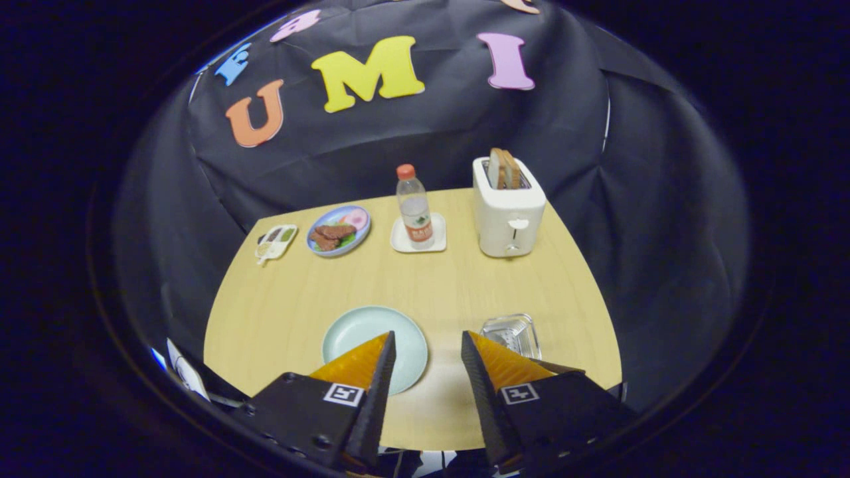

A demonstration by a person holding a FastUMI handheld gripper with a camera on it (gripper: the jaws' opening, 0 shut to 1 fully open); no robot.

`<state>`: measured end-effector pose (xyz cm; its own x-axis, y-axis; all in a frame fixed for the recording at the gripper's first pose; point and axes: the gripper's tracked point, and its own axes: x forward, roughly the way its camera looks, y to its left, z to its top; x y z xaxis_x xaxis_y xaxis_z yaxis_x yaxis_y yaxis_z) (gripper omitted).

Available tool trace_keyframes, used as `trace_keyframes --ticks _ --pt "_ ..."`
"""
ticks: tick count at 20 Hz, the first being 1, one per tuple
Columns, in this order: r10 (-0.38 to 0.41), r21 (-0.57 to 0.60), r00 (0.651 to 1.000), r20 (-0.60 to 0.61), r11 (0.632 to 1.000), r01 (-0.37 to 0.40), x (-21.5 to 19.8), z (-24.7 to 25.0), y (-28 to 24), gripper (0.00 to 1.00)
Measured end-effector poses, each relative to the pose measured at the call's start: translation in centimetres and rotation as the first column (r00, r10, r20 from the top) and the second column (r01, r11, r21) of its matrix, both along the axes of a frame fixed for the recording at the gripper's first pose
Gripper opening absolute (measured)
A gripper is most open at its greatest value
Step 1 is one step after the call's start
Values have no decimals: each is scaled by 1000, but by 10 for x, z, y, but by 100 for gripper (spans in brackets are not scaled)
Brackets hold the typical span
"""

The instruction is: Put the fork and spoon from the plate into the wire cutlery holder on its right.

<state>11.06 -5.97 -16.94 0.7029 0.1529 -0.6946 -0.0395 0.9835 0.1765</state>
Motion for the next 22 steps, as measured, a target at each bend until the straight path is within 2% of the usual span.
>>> trace_keyframes --ticks 2,5,9,14,17,22 --pt "1 -9 998 58 1000 0 -6 23 12 75" --pt "13 -29 989 146 1000 -9 -15 59 29 86" --pt "21 -59 963 267 998 -5 -30 106 48 93" --pt "-7 -66 902 431 997 40 -51 164 65 94" --pt "-25 -83 850 526 993 81 -61 199 68 93" --pt "-45 -84 725 688 986 141 -87 242 72 93"
